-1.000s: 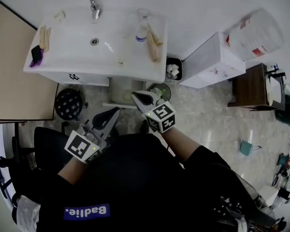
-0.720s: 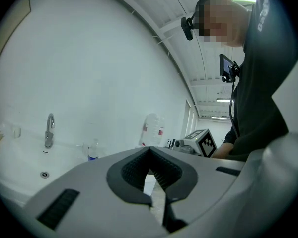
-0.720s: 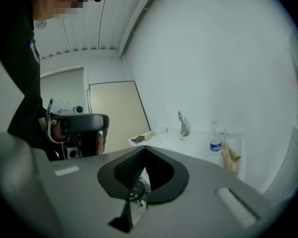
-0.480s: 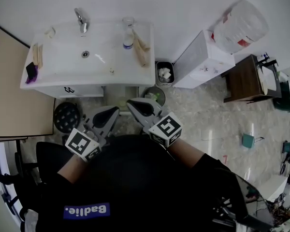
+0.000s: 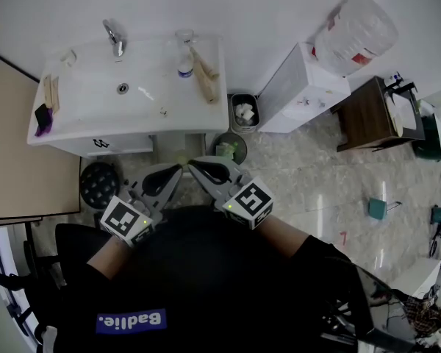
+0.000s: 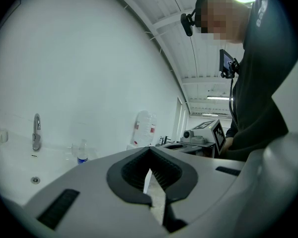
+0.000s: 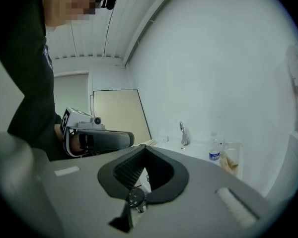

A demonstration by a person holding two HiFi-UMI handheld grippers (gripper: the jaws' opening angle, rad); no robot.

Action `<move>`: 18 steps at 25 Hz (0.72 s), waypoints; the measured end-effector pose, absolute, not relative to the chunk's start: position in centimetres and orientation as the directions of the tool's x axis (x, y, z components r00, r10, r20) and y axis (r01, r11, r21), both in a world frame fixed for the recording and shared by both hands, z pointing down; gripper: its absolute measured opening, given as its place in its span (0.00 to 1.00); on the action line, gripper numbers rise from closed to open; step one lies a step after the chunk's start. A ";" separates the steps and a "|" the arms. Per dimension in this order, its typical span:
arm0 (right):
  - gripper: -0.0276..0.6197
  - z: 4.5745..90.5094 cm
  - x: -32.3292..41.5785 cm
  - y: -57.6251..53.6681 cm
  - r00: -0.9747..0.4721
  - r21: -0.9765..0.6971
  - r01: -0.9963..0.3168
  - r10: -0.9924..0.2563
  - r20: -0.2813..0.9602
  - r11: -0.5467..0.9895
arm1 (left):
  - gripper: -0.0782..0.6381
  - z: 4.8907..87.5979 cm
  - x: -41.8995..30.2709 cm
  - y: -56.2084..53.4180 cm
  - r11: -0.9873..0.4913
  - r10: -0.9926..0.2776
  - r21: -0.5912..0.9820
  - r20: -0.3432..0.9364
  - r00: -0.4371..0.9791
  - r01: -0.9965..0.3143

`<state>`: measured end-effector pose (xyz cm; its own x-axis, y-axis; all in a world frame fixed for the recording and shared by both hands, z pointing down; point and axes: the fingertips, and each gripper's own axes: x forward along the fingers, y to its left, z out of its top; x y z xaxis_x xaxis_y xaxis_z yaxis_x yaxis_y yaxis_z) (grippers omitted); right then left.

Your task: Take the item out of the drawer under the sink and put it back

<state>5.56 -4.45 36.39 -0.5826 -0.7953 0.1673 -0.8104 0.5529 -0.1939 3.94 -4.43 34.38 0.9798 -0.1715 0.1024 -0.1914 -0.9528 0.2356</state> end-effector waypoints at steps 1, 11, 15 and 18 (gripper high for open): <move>0.05 36.5 5.6 -4.4 -0.583 -0.199 -0.810 -0.795 0.168 0.552 | 0.10 34.4 4.0 -4.4 -0.953 -0.171 0.234 0.104 0.980 -0.191; 0.05 37.1 4.7 -3.7 -0.605 -0.210 -0.793 -0.778 0.170 0.571 | 0.10 34.3 3.7 -3.8 -0.953 -0.182 0.224 0.111 0.977 -0.203; 0.05 36.9 4.5 -3.1 -0.604 -0.213 -0.794 -0.780 0.165 0.570 | 0.10 34.2 3.3 -3.2 -0.954 -0.185 0.219 0.114 0.976 -0.207; 0.05 37.0 4.2 -2.8 -0.605 -0.216 -0.792 -0.779 0.165 0.570 | 0.10 34.2 3.0 -2.7 -0.955 -0.184 0.213 0.111 0.977 -0.205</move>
